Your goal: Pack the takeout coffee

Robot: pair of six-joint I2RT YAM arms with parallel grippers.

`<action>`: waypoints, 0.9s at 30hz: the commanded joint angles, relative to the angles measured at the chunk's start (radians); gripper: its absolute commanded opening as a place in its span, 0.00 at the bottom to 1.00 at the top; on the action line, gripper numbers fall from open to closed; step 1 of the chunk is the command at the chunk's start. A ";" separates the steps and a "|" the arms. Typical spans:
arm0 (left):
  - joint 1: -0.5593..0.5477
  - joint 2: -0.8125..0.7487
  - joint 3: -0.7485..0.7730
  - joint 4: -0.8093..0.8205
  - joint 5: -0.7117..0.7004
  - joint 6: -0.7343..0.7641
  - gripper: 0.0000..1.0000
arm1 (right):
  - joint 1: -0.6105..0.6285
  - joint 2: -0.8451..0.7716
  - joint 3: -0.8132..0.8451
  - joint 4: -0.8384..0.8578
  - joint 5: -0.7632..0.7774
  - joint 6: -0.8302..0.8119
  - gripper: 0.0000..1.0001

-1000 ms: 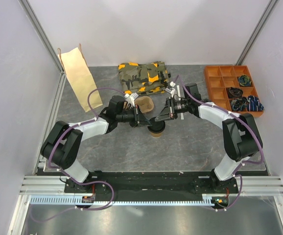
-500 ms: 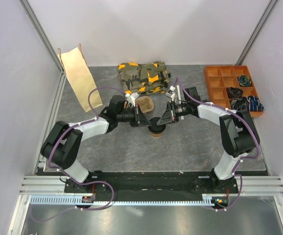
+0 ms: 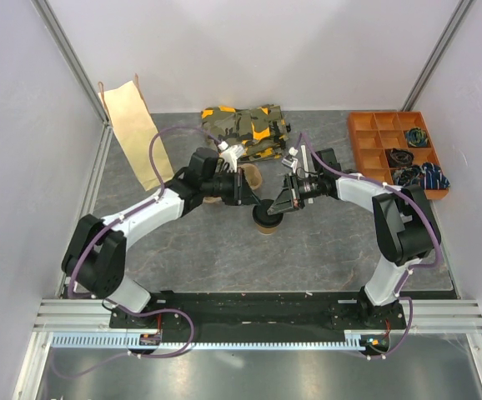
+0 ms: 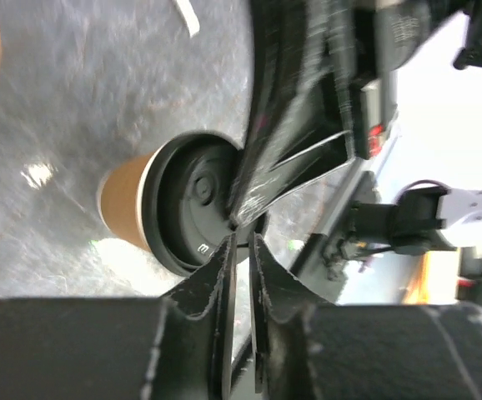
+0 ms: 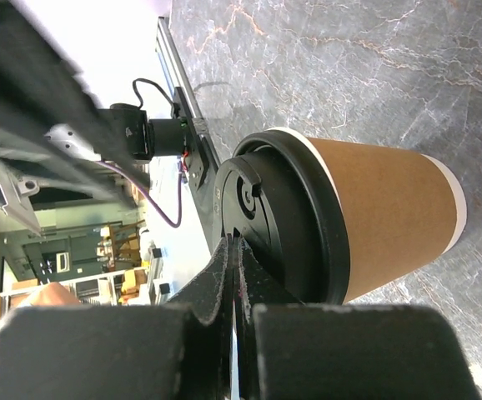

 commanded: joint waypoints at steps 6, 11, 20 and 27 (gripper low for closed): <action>-0.157 -0.027 0.234 -0.371 -0.316 0.382 0.20 | 0.003 0.060 -0.030 -0.061 0.158 -0.081 0.00; -0.226 0.016 0.270 -0.449 -0.408 0.452 0.20 | 0.001 0.071 -0.031 -0.061 0.169 -0.081 0.00; -0.243 0.151 0.246 -0.458 -0.459 0.500 0.27 | 0.003 0.086 -0.034 -0.060 0.179 -0.090 0.00; -0.244 0.073 0.244 -0.466 -0.424 0.502 0.27 | 0.003 0.103 -0.030 -0.061 0.170 -0.092 0.00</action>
